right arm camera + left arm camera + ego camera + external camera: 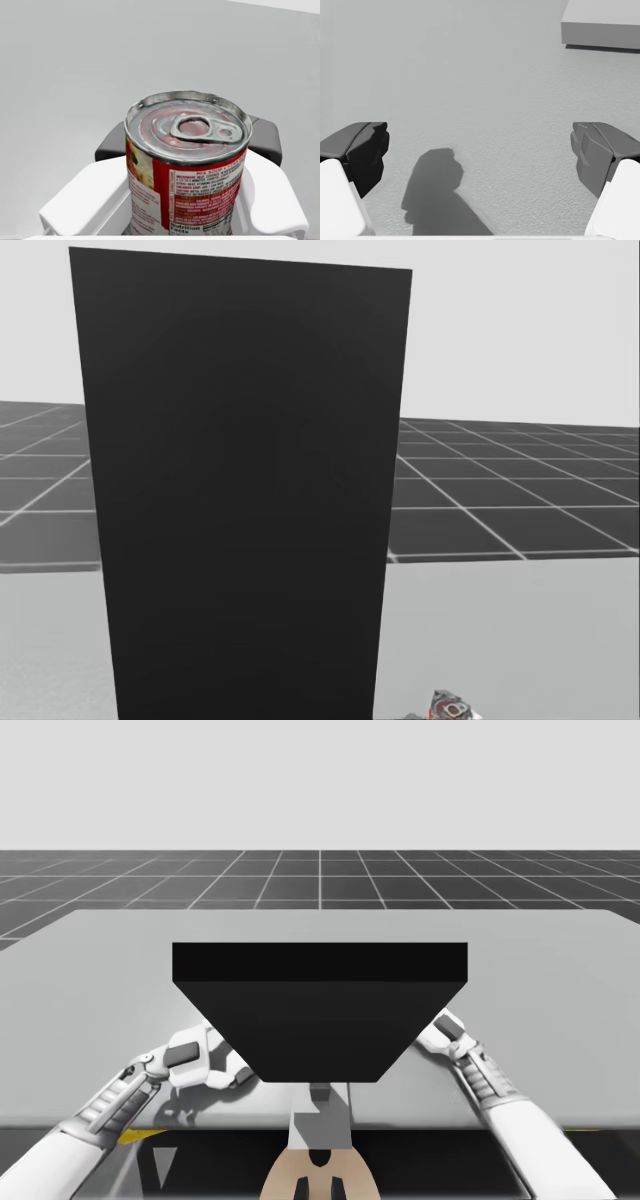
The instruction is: Reach around the screen and pick up the object behind it.
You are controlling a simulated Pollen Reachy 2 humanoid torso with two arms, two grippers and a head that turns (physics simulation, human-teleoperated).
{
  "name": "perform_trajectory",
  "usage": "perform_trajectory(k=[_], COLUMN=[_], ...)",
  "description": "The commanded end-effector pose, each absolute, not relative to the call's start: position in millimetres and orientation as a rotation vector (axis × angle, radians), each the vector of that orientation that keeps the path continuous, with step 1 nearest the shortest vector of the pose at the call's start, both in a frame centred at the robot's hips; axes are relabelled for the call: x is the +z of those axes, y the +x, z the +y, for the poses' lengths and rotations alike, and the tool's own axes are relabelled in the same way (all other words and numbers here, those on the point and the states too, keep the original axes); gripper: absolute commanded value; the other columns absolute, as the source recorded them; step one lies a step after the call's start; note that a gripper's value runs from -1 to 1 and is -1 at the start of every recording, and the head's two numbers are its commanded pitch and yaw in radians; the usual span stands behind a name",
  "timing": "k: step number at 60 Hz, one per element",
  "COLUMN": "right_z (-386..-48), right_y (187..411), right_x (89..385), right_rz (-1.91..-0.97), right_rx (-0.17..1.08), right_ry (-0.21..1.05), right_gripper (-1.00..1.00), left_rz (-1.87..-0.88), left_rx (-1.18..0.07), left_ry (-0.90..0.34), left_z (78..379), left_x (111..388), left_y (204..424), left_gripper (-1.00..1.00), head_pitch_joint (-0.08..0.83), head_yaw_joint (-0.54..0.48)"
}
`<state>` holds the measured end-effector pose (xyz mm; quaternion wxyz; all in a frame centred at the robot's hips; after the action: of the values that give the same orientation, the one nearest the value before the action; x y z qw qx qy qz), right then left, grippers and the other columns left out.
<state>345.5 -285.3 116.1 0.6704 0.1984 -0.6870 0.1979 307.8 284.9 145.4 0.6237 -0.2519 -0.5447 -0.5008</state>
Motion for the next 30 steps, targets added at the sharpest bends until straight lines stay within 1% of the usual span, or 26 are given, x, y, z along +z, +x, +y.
perform_trajectory(k=[1, 10, 12, 16, 17, 20, 21, 23, 24, 26, 30], right_z=[-338.5, -380.4, -391.7, -403.0, -407.5, -410.8, -413.2, -414.2, -414.5, -414.9, -413.2], right_y=[335.5, 341.1, 343.3, 345.2, 345.7, 346.4, 347.4, 348.0, 348.4, 349.1, 350.5], right_x=[153.7, 173.4, 181.9, 194.6, 203.5, 212.8, 222.9, 230.2, 241.9, 250.0, 277.6], right_rz=[-1.646, -1.711, -1.735, -1.766, -1.784, -1.8, -1.816, -1.824, -1.84, -1.852, -1.881], right_rx=[0.469, 0.401, 0.368, 0.339, 0.326, 0.317, 0.313, 0.305, 0.304, 0.299, 0.292], right_ry=[0.368, 0.262, 0.241, 0.21, 0.204, 0.194, 0.169, 0.159, 0.148, 0.136, 0.111], right_gripper=[1.0, 1.0, 1.0, 1.0, 1.0, 1.0, 1.0, 1.0, 1.0, 1.0, 1.0], left_rz=[-1.263, -1.272, -1.274, -1.277, -1.278, -1.279, -1.28, -1.281, -1.283, -1.284, -1.288], left_rx=[-1.135, -1.129, -1.127, -1.125, -1.124, -1.124, -1.124, -1.123, -1.122, -1.121, -1.118], left_ry=[-0.572, -0.567, -0.567, -0.567, -0.566, -0.566, -0.566, -0.565, -0.564, -0.563, -0.564], left_z=[287.9, 290.2, 290.6, 291.2, 291.4, 291.5, 291.5, 291.6, 291.7, 291.9, 292.5], left_x=[146.8, 148.0, 148.3, 148.6, 148.7, 148.8, 149.0, 149.1, 149.2, 149.3, 149.7], left_y=[310.1, 310.8, 310.9, 311.1, 311.2, 311.3, 311.4, 311.5, 311.7, 311.9, 311.9], left_gripper=[-1.0, -1.0, -1.0, -1.0, -1.0, -1.0, -1.0, -1.0, -1.0, -1.0, -1.0], head_pitch_joint=[0.116, 0.112, 0.111, 0.111, 0.11, 0.11, 0.109, 0.108, 0.107, 0.107, 0.104], head_yaw_joint=[-0.14, -0.14, -0.14, -0.13, -0.13, -0.13, -0.13, -0.13, -0.13, -0.13, -0.13])
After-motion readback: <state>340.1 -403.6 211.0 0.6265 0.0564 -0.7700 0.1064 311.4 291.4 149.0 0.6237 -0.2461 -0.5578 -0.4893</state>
